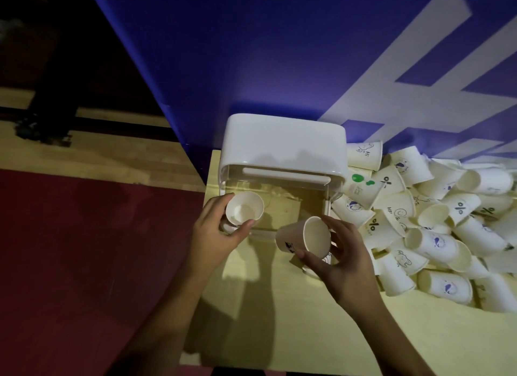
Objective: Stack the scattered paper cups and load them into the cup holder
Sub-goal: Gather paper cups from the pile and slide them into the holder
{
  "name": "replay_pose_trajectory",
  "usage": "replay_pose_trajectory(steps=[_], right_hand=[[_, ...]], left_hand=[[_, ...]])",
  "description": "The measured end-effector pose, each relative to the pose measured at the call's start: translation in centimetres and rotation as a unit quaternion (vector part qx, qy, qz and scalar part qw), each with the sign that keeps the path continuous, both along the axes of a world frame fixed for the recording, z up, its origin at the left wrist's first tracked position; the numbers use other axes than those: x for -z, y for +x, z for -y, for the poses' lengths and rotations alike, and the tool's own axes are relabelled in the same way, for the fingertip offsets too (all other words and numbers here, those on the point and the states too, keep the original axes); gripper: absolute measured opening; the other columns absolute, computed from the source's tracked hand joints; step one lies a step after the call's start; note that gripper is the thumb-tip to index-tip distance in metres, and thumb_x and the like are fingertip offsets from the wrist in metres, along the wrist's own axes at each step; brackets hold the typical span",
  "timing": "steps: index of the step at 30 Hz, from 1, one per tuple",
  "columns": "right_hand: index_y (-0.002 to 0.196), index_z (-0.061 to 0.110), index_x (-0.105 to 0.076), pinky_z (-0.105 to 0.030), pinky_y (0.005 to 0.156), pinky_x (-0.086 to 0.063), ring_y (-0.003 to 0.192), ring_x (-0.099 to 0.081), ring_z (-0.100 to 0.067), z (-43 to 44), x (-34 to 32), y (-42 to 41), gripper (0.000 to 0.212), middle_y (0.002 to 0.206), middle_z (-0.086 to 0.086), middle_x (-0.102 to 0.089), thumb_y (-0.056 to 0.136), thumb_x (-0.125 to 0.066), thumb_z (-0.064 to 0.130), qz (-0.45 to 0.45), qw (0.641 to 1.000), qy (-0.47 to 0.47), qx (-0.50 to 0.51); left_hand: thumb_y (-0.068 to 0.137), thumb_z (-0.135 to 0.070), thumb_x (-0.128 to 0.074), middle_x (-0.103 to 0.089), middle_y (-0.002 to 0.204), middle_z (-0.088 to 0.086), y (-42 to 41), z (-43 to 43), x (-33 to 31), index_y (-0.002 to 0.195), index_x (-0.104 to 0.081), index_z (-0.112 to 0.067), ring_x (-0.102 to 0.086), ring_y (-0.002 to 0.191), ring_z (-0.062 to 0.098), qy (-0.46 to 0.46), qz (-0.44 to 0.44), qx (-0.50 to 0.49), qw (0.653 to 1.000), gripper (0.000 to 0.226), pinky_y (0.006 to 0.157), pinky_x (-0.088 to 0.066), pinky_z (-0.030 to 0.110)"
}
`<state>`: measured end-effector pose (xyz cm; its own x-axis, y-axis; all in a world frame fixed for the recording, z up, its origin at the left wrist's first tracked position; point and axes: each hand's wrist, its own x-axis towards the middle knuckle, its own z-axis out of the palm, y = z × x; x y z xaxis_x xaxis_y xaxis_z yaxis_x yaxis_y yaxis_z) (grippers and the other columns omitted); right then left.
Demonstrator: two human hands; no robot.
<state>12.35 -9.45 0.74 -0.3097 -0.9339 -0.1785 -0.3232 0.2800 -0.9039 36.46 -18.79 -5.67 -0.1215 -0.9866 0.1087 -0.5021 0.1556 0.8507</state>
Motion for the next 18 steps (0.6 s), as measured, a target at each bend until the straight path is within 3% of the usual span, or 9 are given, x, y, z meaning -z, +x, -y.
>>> replay_pose_trajectory(steps=[5, 10, 15, 18], right_hand=[[0.126, 0.039, -0.059, -0.012, 0.089, -0.051, 0.118, -0.061, -0.009, -0.1, 0.3, 0.2, 0.069, 0.128, 0.015, -0.057, 0.063, -0.089, 0.044, 0.004, 1.000, 0.002, 0.010], [0.127, 0.039, -0.059, -0.020, 0.092, -0.054, 0.120, -0.061, -0.011, 0.1, 0.9, 0.5, 0.071, 0.128, 0.017, -0.056, 0.065, -0.090, 0.046, -0.005, 1.000, 0.000, 0.002], [0.132, 0.028, -0.061, -0.019, 0.092, -0.055, 0.119, -0.058, -0.005, 1.0, 1.7, 0.9, 0.073, 0.127, 0.022, -0.053, 0.067, -0.093, 0.041, -0.050, 0.999, -0.006, -0.011], [0.133, 0.020, -0.062, -0.027, 0.095, -0.055, 0.119, -0.056, -0.001, 1.9, 1.9, 1.8, 0.077, 0.127, 0.017, -0.053, 0.066, -0.094, 0.039, -0.080, 0.997, -0.019, -0.014]], left_hand=[[0.080, -0.049, -0.079, -0.066, 0.122, -0.003, -0.2, 0.9, 0.3, 0.127, -0.067, -0.014, -0.062, 0.107, 0.008, 0.003, 0.006, 0.003, 1.000, 0.060, 0.078, -0.056, 0.023], [0.078, -0.043, -0.084, -0.067, 0.123, -0.002, -0.3, 1.1, 1.9, 0.129, -0.067, -0.012, -0.061, 0.108, 0.006, 0.005, 0.049, 0.021, 0.999, 0.062, 0.087, -0.046, 0.010], [0.075, -0.038, -0.086, -0.060, 0.130, -0.003, -0.3, 1.4, 3.9, 0.131, -0.063, -0.016, -0.061, 0.111, 0.017, 0.048, 0.111, 0.051, 0.991, 0.065, 0.083, -0.057, 0.034], [0.075, -0.039, -0.087, -0.060, 0.129, -0.001, -0.6, 1.8, 4.2, 0.131, -0.061, -0.016, -0.061, 0.112, 0.019, 0.064, 0.125, 0.052, 0.989, 0.066, 0.085, -0.057, 0.042]])
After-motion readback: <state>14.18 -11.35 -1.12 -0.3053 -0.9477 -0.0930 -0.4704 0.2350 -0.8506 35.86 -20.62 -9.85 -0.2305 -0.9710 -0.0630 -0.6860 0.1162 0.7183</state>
